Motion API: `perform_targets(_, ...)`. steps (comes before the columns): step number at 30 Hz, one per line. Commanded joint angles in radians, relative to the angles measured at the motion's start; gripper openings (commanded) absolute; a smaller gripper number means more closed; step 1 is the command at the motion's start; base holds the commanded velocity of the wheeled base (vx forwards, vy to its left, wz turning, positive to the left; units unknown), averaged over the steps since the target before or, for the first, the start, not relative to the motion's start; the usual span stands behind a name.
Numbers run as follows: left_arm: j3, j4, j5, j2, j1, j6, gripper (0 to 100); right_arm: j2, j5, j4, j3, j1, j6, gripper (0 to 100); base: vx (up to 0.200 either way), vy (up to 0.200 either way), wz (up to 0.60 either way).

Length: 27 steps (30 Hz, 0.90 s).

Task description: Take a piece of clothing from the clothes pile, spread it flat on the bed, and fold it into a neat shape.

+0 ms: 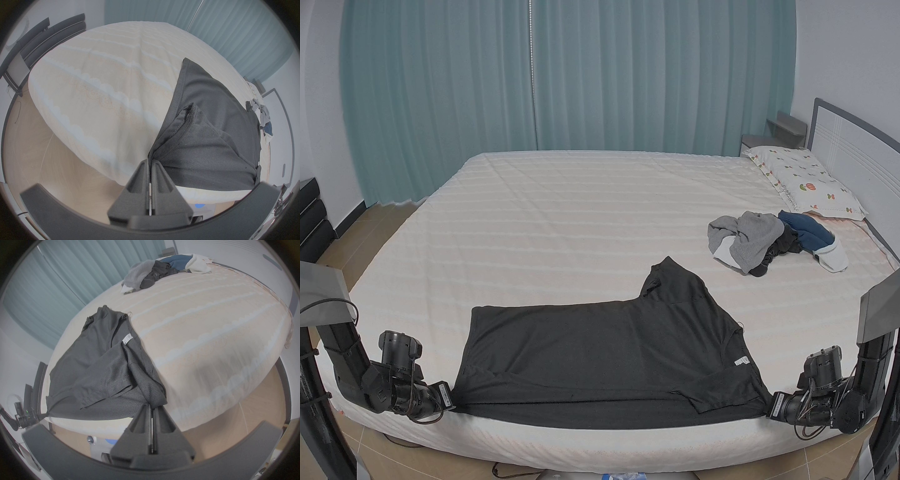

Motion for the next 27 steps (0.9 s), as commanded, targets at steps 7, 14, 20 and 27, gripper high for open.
perform_targets(7,0.027,-0.002,0.002,0.003,-0.007,0.012,0,0.007,0.0,0.012,0.012,-0.001,-0.017,0,0.0,0.0,0.0)
perform_targets(14,0.025,-0.002,0.002,-0.003,-0.007,0.012,100,0.001,-0.003,-0.008,0.018,-0.001,-0.021,100,0.0,0.0,0.0)
perform_targets(20,0.022,0.0,-0.006,-0.047,0.022,0.056,100,-0.048,-0.074,-0.015,0.007,-0.025,-0.025,100,0.0,0.0,0.0)
perform_targets(27,0.004,-0.003,-0.021,-0.097,0.048,0.059,100,-0.192,-0.08,-0.001,-0.033,-0.099,-0.027,100,0.0,0.0,0.0)
